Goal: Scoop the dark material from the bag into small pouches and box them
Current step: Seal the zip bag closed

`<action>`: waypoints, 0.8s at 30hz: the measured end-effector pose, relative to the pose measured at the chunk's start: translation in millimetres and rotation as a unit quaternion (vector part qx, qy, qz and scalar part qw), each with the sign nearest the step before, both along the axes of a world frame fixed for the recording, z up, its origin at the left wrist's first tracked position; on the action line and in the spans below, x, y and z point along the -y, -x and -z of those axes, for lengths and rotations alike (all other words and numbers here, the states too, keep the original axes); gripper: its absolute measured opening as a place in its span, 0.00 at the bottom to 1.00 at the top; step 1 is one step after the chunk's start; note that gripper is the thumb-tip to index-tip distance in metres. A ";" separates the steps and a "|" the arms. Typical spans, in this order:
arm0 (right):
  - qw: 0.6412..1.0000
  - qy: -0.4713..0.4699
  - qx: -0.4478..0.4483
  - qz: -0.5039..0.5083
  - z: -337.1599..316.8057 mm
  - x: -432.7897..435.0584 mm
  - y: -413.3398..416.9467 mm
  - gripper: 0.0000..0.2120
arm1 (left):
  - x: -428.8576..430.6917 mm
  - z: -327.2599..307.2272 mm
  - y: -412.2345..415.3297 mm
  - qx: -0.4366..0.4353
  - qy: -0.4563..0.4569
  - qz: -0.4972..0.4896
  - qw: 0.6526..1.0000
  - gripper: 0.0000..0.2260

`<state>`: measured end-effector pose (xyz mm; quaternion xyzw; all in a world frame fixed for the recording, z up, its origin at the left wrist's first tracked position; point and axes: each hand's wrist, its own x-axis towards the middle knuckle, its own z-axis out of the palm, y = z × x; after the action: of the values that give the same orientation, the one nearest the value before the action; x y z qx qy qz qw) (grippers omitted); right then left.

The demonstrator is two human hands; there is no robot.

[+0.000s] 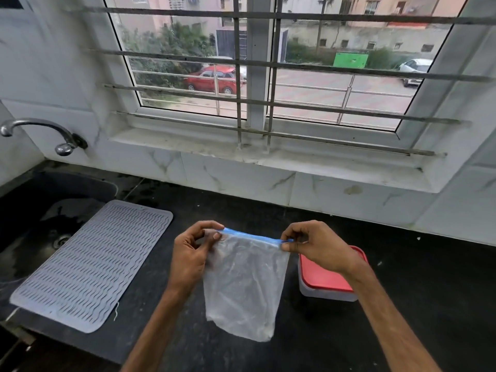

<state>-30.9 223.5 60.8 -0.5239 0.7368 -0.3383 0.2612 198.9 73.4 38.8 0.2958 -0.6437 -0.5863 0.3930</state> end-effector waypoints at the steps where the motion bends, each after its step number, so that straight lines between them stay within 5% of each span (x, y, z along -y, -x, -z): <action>1: 1.000 -0.002 0.015 0.001 0.3 -0.3 1.3 0.04 | 1.2 1.3 -0.7 0.010 0.009 0.004 1.000 0.08; 6: 1.000 -0.012 0.028 0.003 1.9 -3.1 4.2 0.07 | 6.6 4.4 -5.2 0.076 0.041 0.027 0.996 0.11; 11: 0.992 0.068 -0.060 0.083 12.7 -2.0 3.9 0.12 | 7.9 11.4 -7.1 0.142 0.073 0.018 0.987 0.11; 18: 0.999 0.011 0.011 0.042 15.7 -5.3 -4.4 0.05 | 4.7 14.1 -5.3 0.102 0.017 0.051 0.993 0.05; 24: 0.992 0.058 0.000 0.115 18.1 -3.5 -4.1 0.05 | 4.5 23.9 -6.9 0.023 -0.085 -0.053 0.995 0.03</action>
<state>-26.8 227.0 42.7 -0.4502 0.7710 -0.4086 0.1897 205.8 68.9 14.9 0.3751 -0.5837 -0.6104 0.3821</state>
